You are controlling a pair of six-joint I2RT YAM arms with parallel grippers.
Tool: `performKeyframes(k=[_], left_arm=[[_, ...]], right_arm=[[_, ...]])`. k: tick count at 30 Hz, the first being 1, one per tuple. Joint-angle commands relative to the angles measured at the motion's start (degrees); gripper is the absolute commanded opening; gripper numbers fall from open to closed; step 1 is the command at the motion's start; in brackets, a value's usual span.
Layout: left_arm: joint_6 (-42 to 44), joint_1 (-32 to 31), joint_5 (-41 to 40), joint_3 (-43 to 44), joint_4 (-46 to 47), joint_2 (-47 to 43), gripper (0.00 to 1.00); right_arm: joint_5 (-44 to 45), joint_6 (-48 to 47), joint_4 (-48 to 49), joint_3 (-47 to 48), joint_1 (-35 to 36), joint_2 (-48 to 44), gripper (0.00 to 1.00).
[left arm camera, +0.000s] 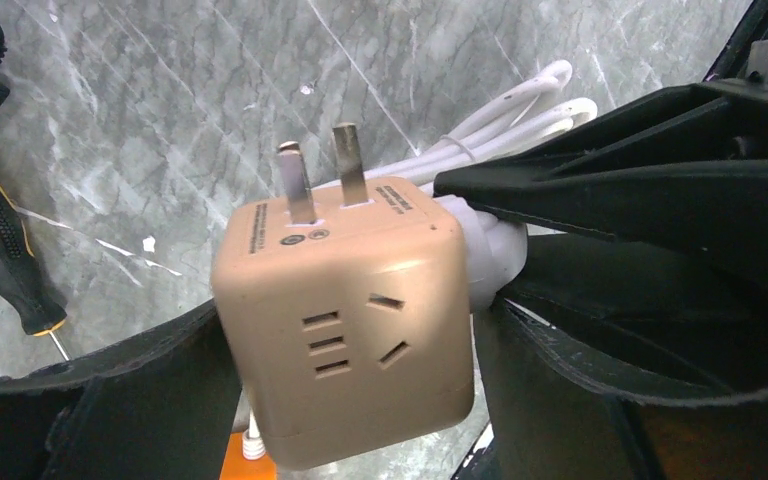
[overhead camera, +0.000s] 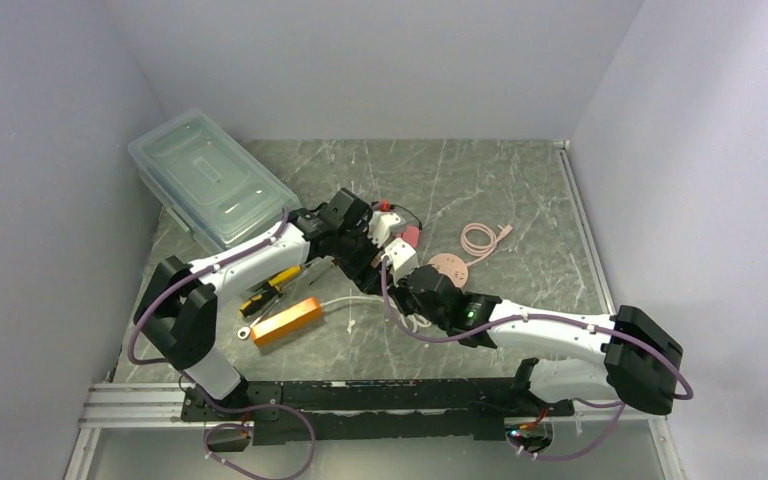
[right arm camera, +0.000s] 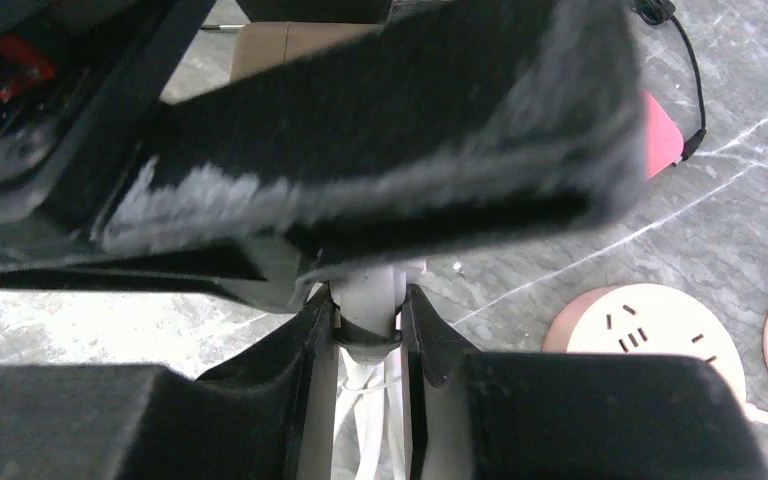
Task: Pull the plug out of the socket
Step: Remove the plug from the socket.
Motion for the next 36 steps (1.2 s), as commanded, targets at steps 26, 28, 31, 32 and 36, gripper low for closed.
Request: performKeyframes(k=[26, 28, 31, 32, 36], left_arm=[[0.6, -0.1, 0.0, 0.2, 2.2, -2.9, 0.63], [0.6, 0.0, 0.4, 0.4, 2.1, -2.6, 0.56], [0.6, 0.1, 1.1, 0.2, 2.3, -2.9, 0.44], [0.6, 0.1, 1.3, 0.2, 2.4, -2.9, 0.42], [0.0, 0.3, 2.6, 0.2, 2.8, -2.5, 0.36]], right_arm=[[-1.1, 2.6, 3.0, 4.5, -2.3, -0.8, 0.0], [-0.6, 2.7, 2.8, 4.5, -2.4, -0.6, 0.0], [-0.3, 2.7, 2.7, 4.4, -2.7, -0.9, 0.0], [-0.4, 2.8, 2.7, 4.3, -2.8, -1.1, 0.0], [-1.0, 2.9, 3.1, 4.1, -2.9, -1.5, 0.0]])
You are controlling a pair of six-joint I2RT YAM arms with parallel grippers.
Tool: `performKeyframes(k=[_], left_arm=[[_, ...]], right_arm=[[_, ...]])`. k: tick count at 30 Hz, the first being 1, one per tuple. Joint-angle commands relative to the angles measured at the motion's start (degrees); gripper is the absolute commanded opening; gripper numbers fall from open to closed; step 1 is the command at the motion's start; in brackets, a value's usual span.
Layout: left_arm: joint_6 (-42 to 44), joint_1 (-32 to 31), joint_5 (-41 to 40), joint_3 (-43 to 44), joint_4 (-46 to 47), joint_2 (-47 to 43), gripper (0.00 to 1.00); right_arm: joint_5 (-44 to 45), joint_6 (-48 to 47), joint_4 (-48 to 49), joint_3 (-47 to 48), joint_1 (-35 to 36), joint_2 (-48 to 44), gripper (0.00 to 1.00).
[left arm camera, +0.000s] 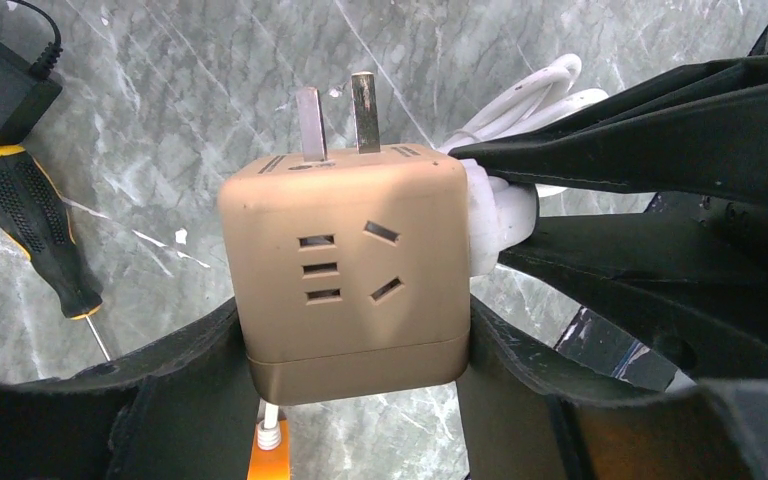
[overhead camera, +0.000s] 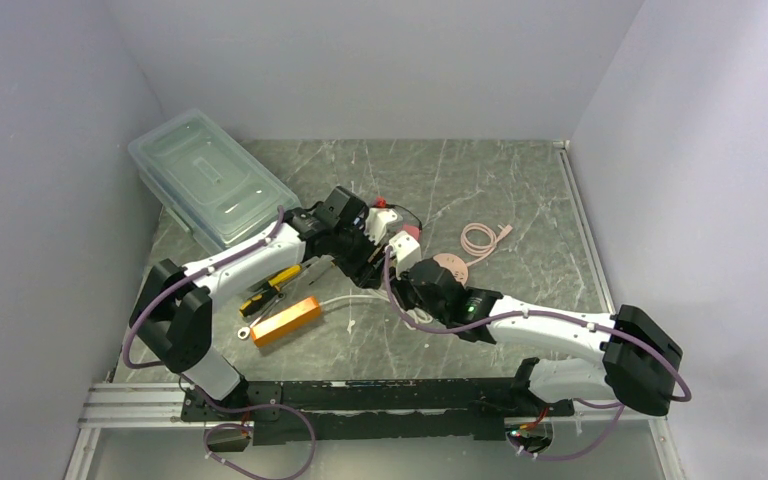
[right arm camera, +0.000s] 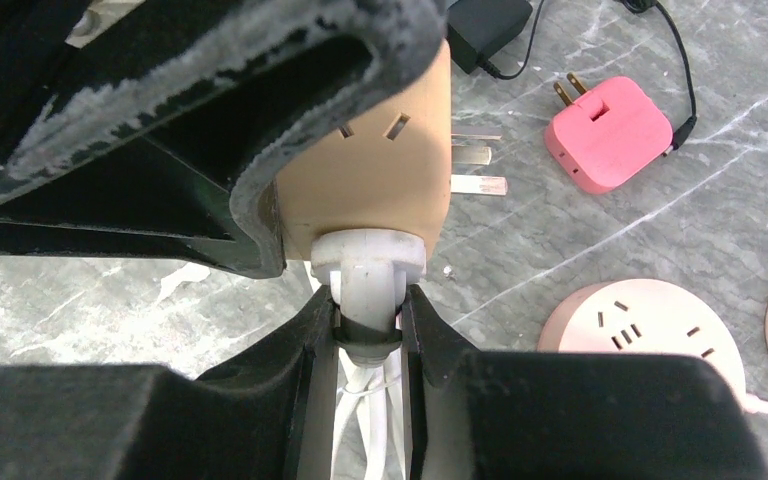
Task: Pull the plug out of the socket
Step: Remove the plug from the socket.
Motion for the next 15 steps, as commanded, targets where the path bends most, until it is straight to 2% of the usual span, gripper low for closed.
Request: performKeyframes(k=[1, 6, 12, 15], left_arm=[[-1.3, 0.3, 4.9, 0.5, 2.8, -0.9, 0.33], [-6.5, 2.0, 3.1, 0.3, 4.8, 0.9, 0.01], [-8.1, 3.9, 6.0, -0.3, 6.7, 1.4, 0.0], [-6.3, 3.9, 6.5, -0.3, 6.3, 1.2, 0.0]], right_arm=[[-0.5, 0.8, 4.5, 2.6, -0.3, -1.9, 0.0], [-2.8, 1.8, 5.5, 3.4, 0.2, -0.7, 0.0], [-0.2, 1.9, 4.9, 4.1, 1.9, 0.0, 0.0], [-2.4, 1.8, 5.3, 3.3, 1.6, -0.7, 0.0]])
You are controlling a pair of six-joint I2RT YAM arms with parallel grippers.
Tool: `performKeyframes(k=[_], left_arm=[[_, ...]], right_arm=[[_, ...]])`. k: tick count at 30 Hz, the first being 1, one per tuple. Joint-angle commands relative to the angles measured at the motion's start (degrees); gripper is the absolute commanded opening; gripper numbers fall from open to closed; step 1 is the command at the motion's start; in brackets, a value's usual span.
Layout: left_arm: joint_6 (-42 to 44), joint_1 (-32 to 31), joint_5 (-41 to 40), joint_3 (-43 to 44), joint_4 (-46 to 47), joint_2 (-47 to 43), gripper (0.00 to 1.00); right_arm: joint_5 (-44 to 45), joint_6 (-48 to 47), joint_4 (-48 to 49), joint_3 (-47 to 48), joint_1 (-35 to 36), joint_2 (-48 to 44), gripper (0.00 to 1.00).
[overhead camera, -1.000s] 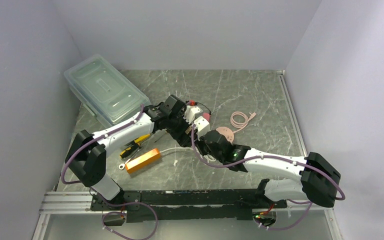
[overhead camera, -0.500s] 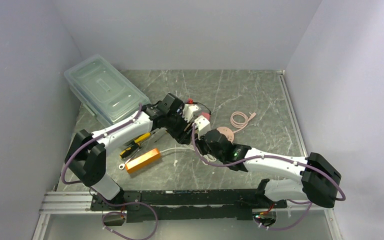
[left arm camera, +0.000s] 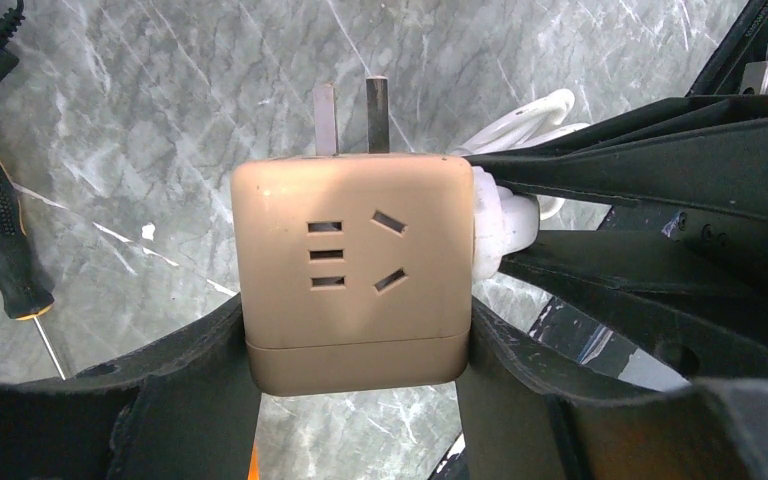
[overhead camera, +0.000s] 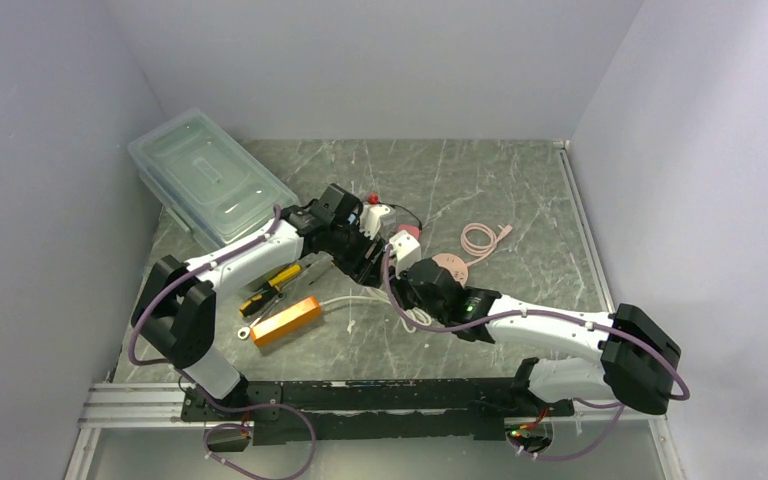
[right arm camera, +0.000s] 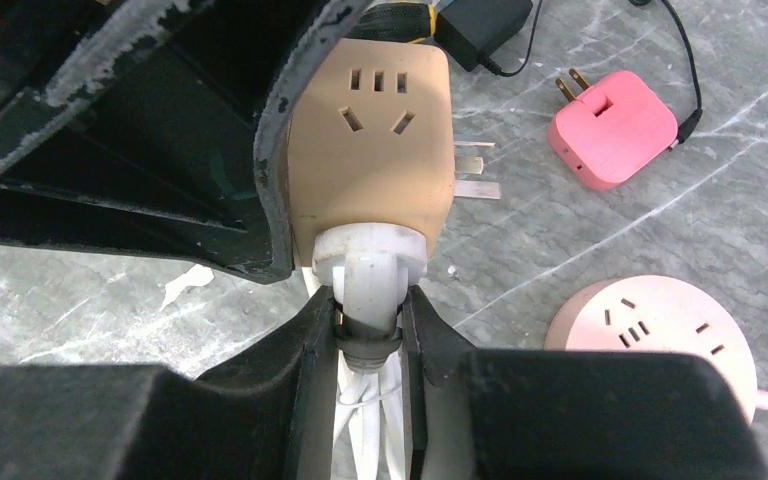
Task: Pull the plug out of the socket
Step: Remove the plug from the socket.
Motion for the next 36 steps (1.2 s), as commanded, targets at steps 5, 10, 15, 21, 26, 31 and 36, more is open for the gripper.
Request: performKeyframes(k=[5, 10, 15, 21, 26, 31, 36], left_arm=[[4.2, -1.0, -2.5, -0.1, 2.8, -1.5, 0.0], [6.5, -2.2, -6.0, -0.4, 2.3, -2.8, 0.0], [3.3, -1.7, -4.2, -0.6, 4.2, -2.4, 0.0], [-3.6, 1.0, 0.0, -1.3, 8.3, -1.8, 0.0], [-5.7, 2.2, 0.7, -2.3, 9.7, -2.5, 0.0], [-5.5, 2.3, 0.7, -2.4, 9.8, -2.8, 0.0], [-2.1, 2.1, 0.2, -3.0, 9.5, -4.4, 0.0]], right_arm=[[-20.2, 0.4, 6.3, -0.1, -8.1, -6.2, 0.0], [-32.9, 0.3, 7.6, -2.4, -15.6, -8.8, 0.0], [-26.4, -0.2, 6.2, -1.0, -13.9, -8.2, 0.0], [-4.6, -1.0, 4.7, 0.7, -3.2, -7.6, 0.0], [7.3, 1.2, 3.4, 2.1, 3.9, -5.8, 0.0], [12.4, 3.8, -1.0, 5.9, 8.4, -2.0, 0.0], [6.3, 7.7, -4.7, 7.4, 7.4, -4.3, 0.0]])
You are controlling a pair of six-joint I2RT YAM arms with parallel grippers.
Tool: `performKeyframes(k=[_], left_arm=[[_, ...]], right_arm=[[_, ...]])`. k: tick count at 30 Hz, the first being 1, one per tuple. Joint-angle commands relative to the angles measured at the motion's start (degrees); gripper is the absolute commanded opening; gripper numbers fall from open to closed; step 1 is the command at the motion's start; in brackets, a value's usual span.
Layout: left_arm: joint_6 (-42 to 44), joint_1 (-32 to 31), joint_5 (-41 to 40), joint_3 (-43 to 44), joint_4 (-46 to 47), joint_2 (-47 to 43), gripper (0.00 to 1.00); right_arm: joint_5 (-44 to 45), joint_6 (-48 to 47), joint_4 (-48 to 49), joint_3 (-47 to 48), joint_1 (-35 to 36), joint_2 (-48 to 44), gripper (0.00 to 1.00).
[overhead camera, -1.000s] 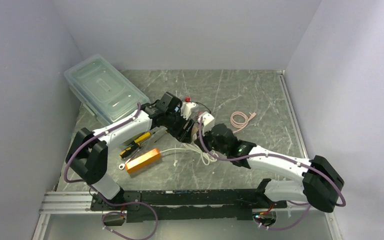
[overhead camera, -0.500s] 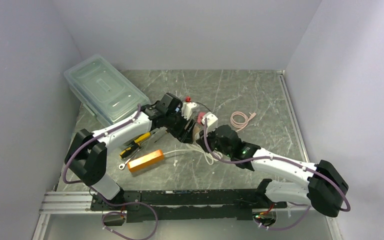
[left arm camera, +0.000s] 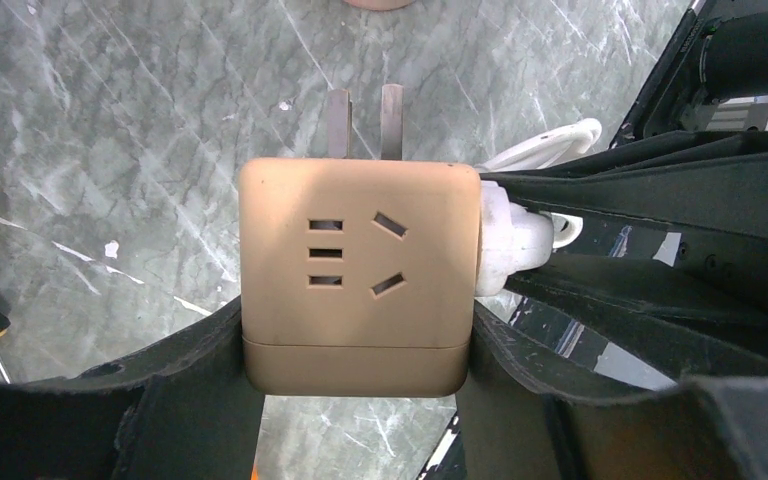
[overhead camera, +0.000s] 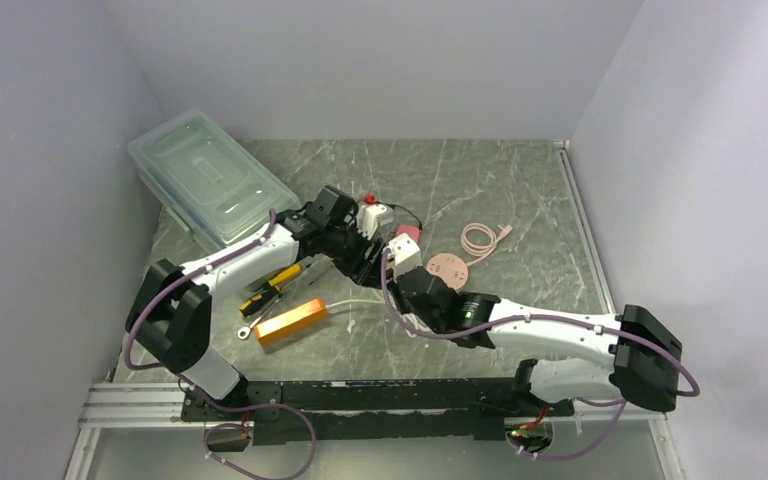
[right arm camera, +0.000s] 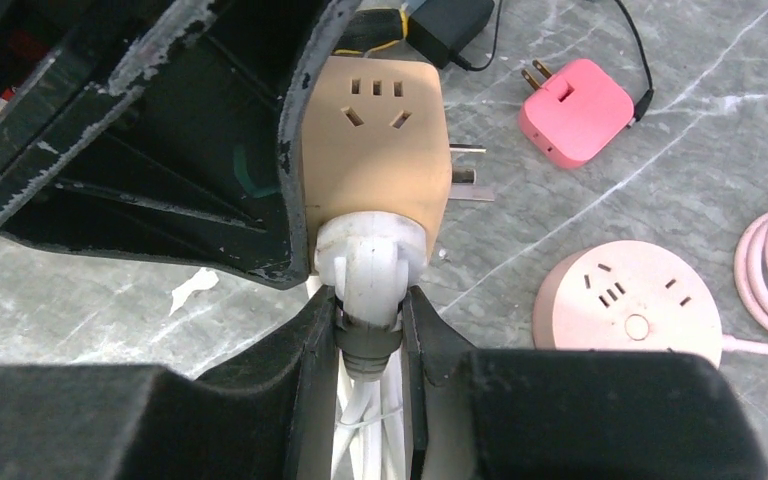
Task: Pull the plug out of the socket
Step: Remove the plug from the socket.
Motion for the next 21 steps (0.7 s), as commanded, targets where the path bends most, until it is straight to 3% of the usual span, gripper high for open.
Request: performKeyframes(k=[1, 8, 11, 17, 21], left_arm=[[0.9, 1.1, -4.3, -0.1, 5.3, -3.6, 0.0], [6.3, 1.0, 0.2, -0.4, 4.6, -5.8, 0.0], [6.9, 1.0, 1.6, -0.3, 4.4, -5.9, 0.0], [4.7, 1.0, -1.4, -0.2, 3.6, -5.4, 0.0], [1.7, 1.0, -3.1, 0.1, 3.2, -3.9, 0.0]], right_arm=[[-6.4, 4.4, 0.9, 4.9, 0.4, -3.8, 0.0], [-32.3, 6.0, 1.1, 1.3, -12.6, -9.9, 0.0], [-38.5, 5.3, 1.7, 0.5, -16.7, -10.8, 0.0], [-34.3, 5.0, 0.9, 1.2, -17.0, -11.2, 0.0], [-25.8, 6.2, -2.3, 2.2, -14.5, -11.1, 0.0]])
